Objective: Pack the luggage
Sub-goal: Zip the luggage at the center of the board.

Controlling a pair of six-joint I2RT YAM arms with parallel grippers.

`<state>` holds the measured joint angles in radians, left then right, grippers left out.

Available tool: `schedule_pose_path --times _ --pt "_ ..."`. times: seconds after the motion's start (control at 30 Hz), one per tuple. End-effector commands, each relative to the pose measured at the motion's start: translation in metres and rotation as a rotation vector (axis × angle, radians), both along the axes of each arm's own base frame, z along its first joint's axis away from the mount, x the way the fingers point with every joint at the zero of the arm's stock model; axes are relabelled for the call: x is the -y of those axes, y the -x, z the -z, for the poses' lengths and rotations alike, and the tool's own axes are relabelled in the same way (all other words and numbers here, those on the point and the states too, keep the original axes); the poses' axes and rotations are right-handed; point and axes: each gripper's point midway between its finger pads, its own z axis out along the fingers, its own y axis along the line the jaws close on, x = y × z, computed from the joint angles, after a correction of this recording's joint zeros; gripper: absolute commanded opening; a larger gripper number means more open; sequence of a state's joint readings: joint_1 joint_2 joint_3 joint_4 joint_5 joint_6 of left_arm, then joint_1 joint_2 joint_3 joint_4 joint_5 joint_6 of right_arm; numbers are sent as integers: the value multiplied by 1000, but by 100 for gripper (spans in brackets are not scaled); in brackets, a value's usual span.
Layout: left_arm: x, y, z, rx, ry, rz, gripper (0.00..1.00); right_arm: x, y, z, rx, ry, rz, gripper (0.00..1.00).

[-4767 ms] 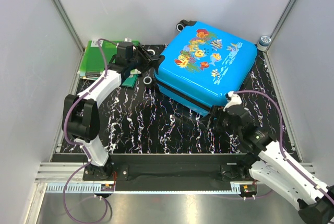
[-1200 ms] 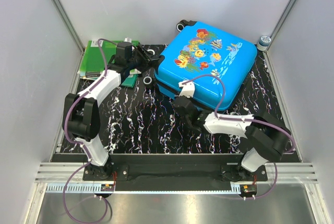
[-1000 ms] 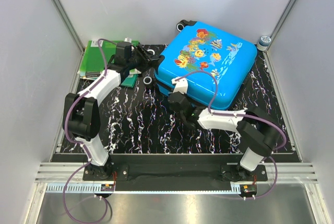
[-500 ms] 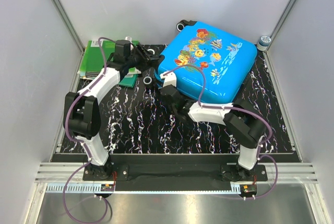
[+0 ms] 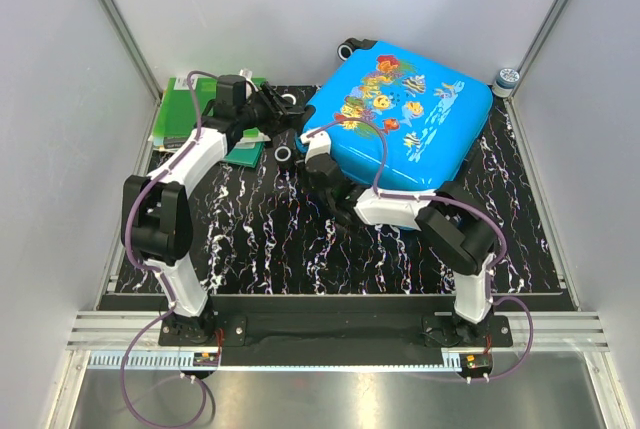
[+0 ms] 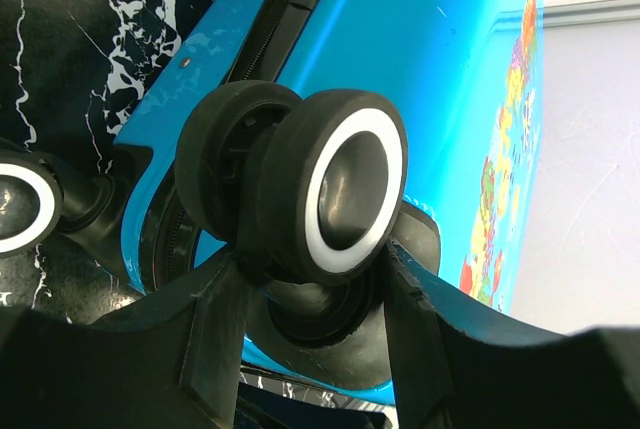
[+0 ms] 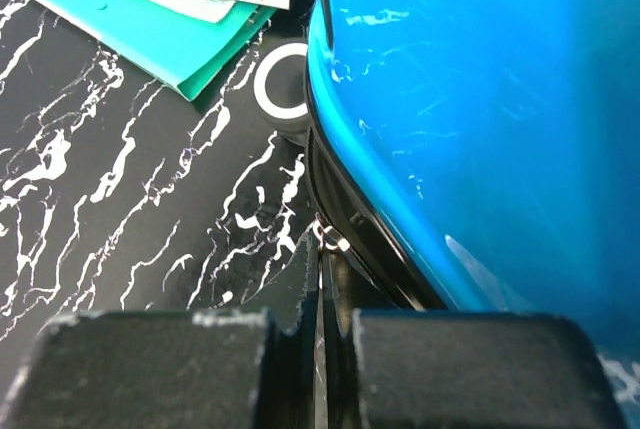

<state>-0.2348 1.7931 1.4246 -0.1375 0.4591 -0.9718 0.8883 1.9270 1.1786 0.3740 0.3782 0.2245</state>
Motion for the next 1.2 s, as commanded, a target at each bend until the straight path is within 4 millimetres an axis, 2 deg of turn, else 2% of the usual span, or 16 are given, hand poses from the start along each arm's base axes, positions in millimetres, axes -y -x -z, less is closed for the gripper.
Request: schedule_pose_path --times 0.0,0.37,0.43,0.53,0.57,0.63,0.7,0.73,0.8,0.83,0.9,0.93,0.97,1.07,1.1,1.17 --pt "60 72 -26 120 67 464 0 -69 17 -56 78 -216 -231 0" --pt "49 67 -41 145 120 435 0 -87 11 -69 82 -279 -322 0" --pt "48 67 -40 140 143 440 0 -87 13 -74 64 -289 -338 4" --pt "48 68 -46 133 203 448 0 -83 20 -84 27 -319 -374 32" --pt "49 68 -49 148 212 453 0 -79 24 -80 11 -308 -378 48" --pt "47 67 -48 146 220 449 0 -73 32 -92 15 -313 -393 60" --pt "45 65 -47 144 218 444 0 -63 44 -87 -11 -289 -407 71" --pt "44 65 -49 149 219 444 0 -57 50 -103 8 -301 -418 75" --pt "43 65 -50 153 218 445 0 -46 64 -98 -21 -279 -435 82" --pt "43 64 -49 154 217 444 0 -38 72 -117 -2 -297 -440 83" --pt "42 62 -47 158 207 440 0 -23 85 -112 -26 -276 -439 85" --pt "42 62 -43 160 195 441 0 -12 89 -133 2 -297 -427 86" --pt "40 60 -43 161 183 435 0 -1 93 -127 -26 -270 -400 86" --pt "37 57 -37 174 133 421 0 40 80 -151 -12 -194 -216 88" --pt "36 57 -35 172 118 419 0 62 65 -155 -1 -166 -105 88" --pt "34 55 -32 187 79 413 0 95 57 -174 1 -154 -9 89"
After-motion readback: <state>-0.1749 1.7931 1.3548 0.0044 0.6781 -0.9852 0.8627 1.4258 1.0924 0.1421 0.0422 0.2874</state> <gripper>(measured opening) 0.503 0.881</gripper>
